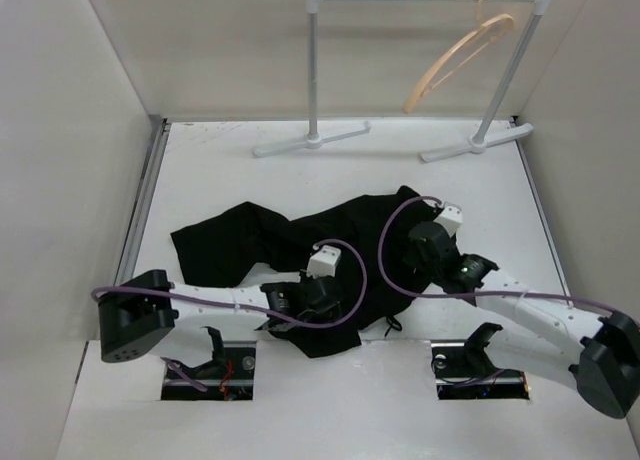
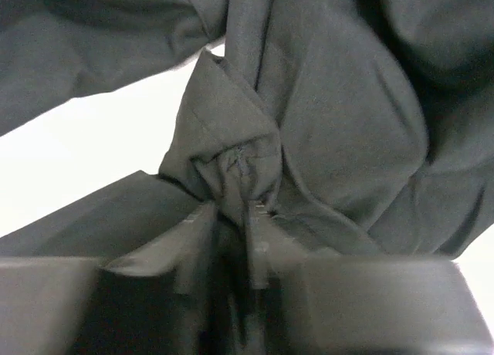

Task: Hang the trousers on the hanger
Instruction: Fold the trousers

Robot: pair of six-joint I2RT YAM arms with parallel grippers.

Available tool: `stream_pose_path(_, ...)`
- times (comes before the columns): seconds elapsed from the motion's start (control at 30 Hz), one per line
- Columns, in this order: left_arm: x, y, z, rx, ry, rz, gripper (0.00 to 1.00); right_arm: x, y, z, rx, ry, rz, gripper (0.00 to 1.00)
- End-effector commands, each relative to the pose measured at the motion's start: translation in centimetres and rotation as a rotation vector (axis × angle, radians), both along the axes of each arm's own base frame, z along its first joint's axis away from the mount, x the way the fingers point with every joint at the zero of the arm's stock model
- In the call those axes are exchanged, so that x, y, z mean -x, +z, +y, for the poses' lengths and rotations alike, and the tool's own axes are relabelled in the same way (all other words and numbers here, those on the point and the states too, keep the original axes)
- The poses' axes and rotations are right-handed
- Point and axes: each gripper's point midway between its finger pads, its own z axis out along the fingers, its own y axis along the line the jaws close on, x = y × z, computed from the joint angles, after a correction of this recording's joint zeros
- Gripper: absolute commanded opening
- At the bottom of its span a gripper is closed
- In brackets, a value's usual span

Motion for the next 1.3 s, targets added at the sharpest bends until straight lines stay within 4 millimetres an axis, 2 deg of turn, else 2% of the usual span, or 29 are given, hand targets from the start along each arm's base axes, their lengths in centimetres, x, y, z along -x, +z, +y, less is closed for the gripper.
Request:
stream_pose_path(0.0,-2.5,1.9,1.7,0.060,0.104,-0.054,0.08,-2.0,5.9,-0.1,-0.143,-0.052,-0.184,0.18)
stream_pose_path(0.07,-4.6,3.7,4.0,0.123,0.208,-0.095,0.05,-2.2,9.2,-1.8,-0.216,-0.102,-0.280,0.15)
stream_pose_path(0.13,-7.5,6.5,7.4,0.218,0.356,-0.164,0.03,-2.1,12.5,-4.2,-0.279,-0.165,-0.377,0.15)
stream_pose_path(0.23,-11.4,11.7,14.1,0.391,0.613,-0.297,0.03,-1.5,16.6,-7.6,-0.358,-0.236,-0.497,0.15)
stream_pose_path(0.3,-12.8,14.7,17.8,0.476,0.733,-0.370,0.03,-0.9,18.5,-8.6,-0.404,-0.240,-0.533,0.15)
stream_pose_path(0.43,-14.0,19.2,22.2,0.615,0.846,-0.444,0.05,-0.1,21.8,-9.1,-0.470,-0.205,-0.590,0.15)
stream_pose_path(0.5,-14.4,20.6,23.5,0.677,0.870,-0.452,0.05,0.0,23.3,-9.2,-0.486,-0.190,-0.615,0.14)
stream_pose_path(0.57,-14.6,21.2,24.5,0.752,0.905,-0.448,0.07,-0.2,24.3,-9.5,-0.489,-0.197,-0.634,0.14)
stream_pose_path(0.63,-15.1,20.3,24.8,0.805,0.925,-0.421,0.12,-1.4,23.7,-10.1,-0.473,-0.230,-0.625,0.14)
stream_pose_path(0.8,-16.5,15.9,24.6,0.866,0.964,-0.265,0.24,-7.0,18.8,-11.3,-0.446,-0.327,-0.504,0.10)
stream_pose_path(0.9,-17.5,15.8,24.4,0.889,0.963,-0.223,0.34,-9.6,17.6,-11.7,-0.435,-0.360,-0.479,0.10)
stream_pose_path(0.93,-17.7,16.2,24.6,0.897,0.967,-0.223,0.38,-9.9,17.8,-11.8,-0.430,-0.360,-0.481,0.10)
stream_pose_path(1.03,-17.4,16.5,25.2,0.901,0.987,-0.241,0.38,-10.0,17.7,-12.8,-0.383,-0.398,-0.493,0.10)
stream_pose_path(1.07,-17.0,15.9,25.6,0.889,1.015,-0.238,0.34,-9.8,17.6,-13.3,-0.362,-0.414,-0.497,0.10)
stream_pose_path(1.13,-15.9,15.2,28.0,0.861,1.127,-0.282,0.29,-9.5,17.0,-14.5,-0.324,-0.468,-0.503,0.10)
stream_pose_path(1.2,-15.2,16.1,29.1,0.837,1.154,-0.334,0.27,-9.3,16.8,-15.6,-0.310,-0.510,-0.506,0.11)
stream_pose_path(1.23,-15.2,16.7,27.8,0.809,1.092,-0.324,0.27,-9.4,16.7,-15.7,-0.307,-0.512,-0.505,0.12)
stream_pose_path(1.27,-15.2,16.8,25.8,0.764,1.004,-0.292,0.27,-9.7,16.6,-15.7,-0.305,-0.511,-0.500,0.13)
